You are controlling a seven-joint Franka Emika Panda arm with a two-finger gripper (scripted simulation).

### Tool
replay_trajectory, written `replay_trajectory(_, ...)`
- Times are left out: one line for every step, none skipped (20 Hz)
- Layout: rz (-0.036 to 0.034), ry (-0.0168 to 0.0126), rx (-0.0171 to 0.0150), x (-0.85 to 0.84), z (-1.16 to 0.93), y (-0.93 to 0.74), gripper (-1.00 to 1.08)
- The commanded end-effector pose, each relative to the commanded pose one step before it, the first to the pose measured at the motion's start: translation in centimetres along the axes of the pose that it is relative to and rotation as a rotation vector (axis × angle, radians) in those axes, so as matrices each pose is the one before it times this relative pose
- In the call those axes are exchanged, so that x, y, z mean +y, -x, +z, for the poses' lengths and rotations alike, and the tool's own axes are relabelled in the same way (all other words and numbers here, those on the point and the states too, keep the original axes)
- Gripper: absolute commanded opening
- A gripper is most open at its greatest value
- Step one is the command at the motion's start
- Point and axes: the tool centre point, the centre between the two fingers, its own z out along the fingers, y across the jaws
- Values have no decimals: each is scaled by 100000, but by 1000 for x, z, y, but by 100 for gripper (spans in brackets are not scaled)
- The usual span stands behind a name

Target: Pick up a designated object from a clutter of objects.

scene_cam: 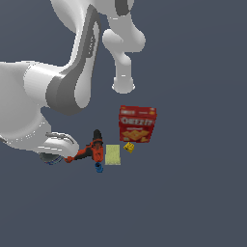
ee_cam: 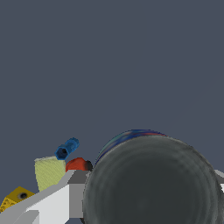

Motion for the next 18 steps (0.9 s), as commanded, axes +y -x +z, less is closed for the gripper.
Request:
replay_trajectory(17, 24, 44, -107, -2941, 265, -100)
replay_trajectory(0, 0, 0, -40, -1125, 82, -100)
replay_trajectory(0, 0, 0, -39, -1116, 78, -100)
replay_trajectory(0, 0, 0, -38, -1105, 74, -100)
replay_trajectory(5, 68, 11, -52, -1109, 73, -100)
replay_trajectory(0, 0, 0, -35, -1078, 64, -100)
replay_trajectory(0, 0, 0, -33, -1064, 58, -100)
replay_trajectory(0, 0, 0, -32, -1030, 52, -100)
replay_trajectory(0, 0, 0, -29, -964, 46, -100)
replay_trajectory(0, 0, 0, -26, -888, 38, -100)
replay_trajectory(0, 0, 0, -23, -814, 30, -100)
replay_trajectory(0, 0, 0, -20, -742, 21, -100)
replay_trajectory(-62, 25, 16, -69, -687, 11, -100)
replay_trajectory(0, 0, 0, -15, -608, 7, -100)
replay_trajectory(0, 0, 0, -13, -548, 3, -100)
replay_trajectory(0, 0, 0, -11, -489, 1, -100)
replay_trajectory(0, 0, 0, -9, -432, -1, -100)
replay_trajectory(0, 0, 0, -8, -377, -2, -100)
